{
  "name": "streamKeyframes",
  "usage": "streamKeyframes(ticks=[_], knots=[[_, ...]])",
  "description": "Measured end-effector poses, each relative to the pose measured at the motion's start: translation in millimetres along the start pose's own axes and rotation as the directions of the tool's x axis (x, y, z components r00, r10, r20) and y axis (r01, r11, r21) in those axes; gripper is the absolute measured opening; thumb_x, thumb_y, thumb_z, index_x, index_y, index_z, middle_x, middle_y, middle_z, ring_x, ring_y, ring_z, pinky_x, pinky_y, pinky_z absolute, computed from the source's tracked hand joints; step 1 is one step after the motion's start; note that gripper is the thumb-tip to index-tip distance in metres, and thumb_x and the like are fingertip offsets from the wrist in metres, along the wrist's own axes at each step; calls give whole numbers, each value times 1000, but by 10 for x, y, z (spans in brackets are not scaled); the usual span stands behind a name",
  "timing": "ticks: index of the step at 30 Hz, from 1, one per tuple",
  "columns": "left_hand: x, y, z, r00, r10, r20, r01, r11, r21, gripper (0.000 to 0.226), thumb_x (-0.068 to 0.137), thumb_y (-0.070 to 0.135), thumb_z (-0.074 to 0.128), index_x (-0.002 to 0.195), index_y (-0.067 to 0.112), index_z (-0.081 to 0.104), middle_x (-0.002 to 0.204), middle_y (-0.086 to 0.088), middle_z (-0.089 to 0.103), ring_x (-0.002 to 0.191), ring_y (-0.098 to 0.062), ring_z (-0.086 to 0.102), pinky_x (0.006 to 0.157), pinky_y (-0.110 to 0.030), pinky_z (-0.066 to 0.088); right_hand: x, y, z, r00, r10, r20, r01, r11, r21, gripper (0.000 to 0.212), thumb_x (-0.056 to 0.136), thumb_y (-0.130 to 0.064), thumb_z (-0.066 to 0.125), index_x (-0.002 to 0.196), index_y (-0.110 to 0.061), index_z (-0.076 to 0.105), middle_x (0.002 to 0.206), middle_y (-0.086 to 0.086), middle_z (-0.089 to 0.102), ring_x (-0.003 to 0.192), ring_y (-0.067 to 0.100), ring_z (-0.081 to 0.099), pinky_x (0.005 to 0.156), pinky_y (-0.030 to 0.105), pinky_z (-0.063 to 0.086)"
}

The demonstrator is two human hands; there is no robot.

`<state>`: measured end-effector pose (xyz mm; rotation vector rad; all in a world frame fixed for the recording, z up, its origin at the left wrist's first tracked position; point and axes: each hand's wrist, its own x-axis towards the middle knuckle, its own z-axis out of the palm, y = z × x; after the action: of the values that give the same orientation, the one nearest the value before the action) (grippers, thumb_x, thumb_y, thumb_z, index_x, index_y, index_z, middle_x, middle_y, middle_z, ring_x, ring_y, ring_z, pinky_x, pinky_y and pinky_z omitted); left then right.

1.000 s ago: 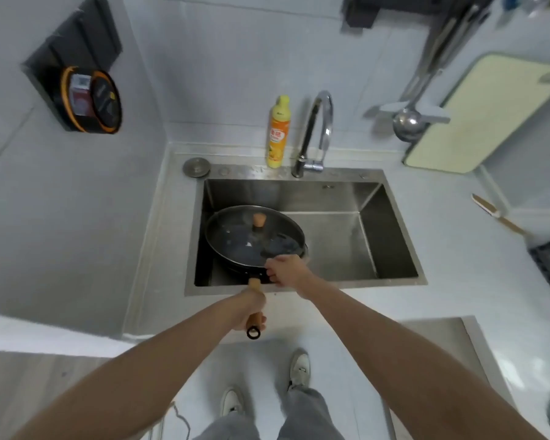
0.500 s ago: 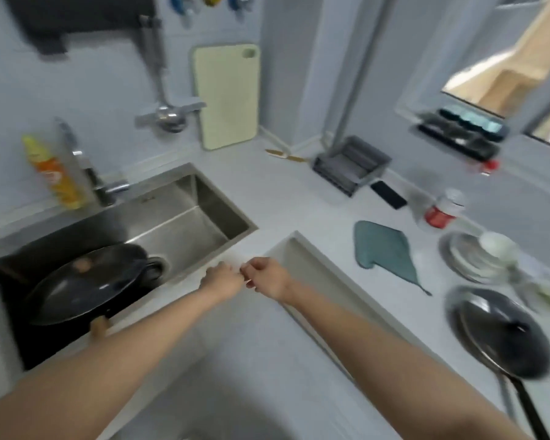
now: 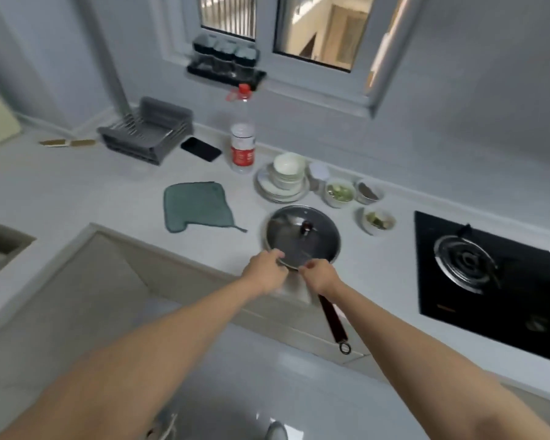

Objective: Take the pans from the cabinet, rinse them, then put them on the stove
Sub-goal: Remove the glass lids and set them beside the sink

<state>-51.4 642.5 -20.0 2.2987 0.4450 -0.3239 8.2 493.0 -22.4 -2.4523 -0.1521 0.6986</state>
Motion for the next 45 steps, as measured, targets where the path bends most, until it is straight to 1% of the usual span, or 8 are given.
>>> streamKeyframes(ticks=[5, 12, 18, 24, 32, 39, 42, 45], knots=[[440, 527, 482, 969, 194, 154, -219, 962, 163, 42, 92, 29, 52, 133, 29, 59, 132, -3, 58, 123, -28, 51, 104, -41, 43, 233, 647, -144, 986, 161, 50, -162, 987, 15, 39, 96, -28, 51, 61, -13, 41, 63, 2, 50, 65, 23, 51, 63, 30, 37], [921, 516, 919, 912, 302, 279, -391, 845, 365, 44, 92, 24, 49, 135, 30, 57, 142, 6, 53, 137, -23, 35, 108, -42, 36, 387, 887, 155, 878, 283, 385, -442, 786, 432, 19, 97, -19, 41, 89, -6, 52, 66, 9, 57, 46, 16, 49, 45, 25, 42], [963, 497, 806, 886, 408, 221, -463, 791, 399, 43, 94, 15, 48, 134, 27, 59, 145, 6, 47, 137, -20, 32, 107, -36, 28, 419, 646, -15, 900, 284, 330, -404, 827, 391, 21, 88, 1, 37, 78, -5, 54, 61, 10, 53, 45, 17, 46, 43, 22, 40], [914, 651, 462, 885, 421, 196, -465, 794, 392, 37, 97, 19, 46, 129, 25, 63, 141, 6, 51, 131, -22, 38, 104, -37, 32, 378, 352, -209, 920, 264, 288, -342, 901, 266, 19, 88, -2, 41, 81, -1, 59, 59, 13, 54, 45, 22, 49, 48, 26, 46], [418, 395, -454, 927, 373, -50, -321, 854, 409, 35, 96, 18, 47, 125, 26, 65, 134, 6, 56, 124, -23, 42, 103, -38, 36, 227, -540, -85, 943, 57, 328, -134, 968, 215, 12, 90, -6, 50, 83, -1, 58, 57, 12, 53, 43, 21, 48, 47, 27, 43], [-111, -692, -1698, 944, 260, -203, -141, 874, 465, 32, 92, 27, 56, 124, 30, 64, 127, 6, 61, 115, -23, 50, 98, -42, 46, 59, -1889, 674, 877, -100, 470, 67, 994, 87, 25, 93, -21, 64, 77, -5, 55, 57, 9, 51, 44, 19, 44, 45, 26, 41], [-391, -1398, -2360, 901, 229, -368, -6, 855, 519, 43, 88, 34, 62, 131, 33, 60, 137, 2, 54, 125, -23, 46, 102, -40, 41, -3, -2572, 1200, 830, -171, 530, 155, 985, 74, 23, 94, -18, 61, 77, -5, 52, 61, 9, 49, 45, 18, 43, 43, 24, 40], [-794, -2198, -3110, 832, 30, -553, 289, 828, 481, 68, 79, 52, 68, 142, 37, 46, 154, -9, 32, 143, -34, 26, 113, -49, 30, -157, -3269, 1797, 760, -237, 606, 270, 962, 38, 27, 93, -21, 64, 74, -5, 52, 61, 8, 49, 45, 18, 44, 42, 22, 40]])
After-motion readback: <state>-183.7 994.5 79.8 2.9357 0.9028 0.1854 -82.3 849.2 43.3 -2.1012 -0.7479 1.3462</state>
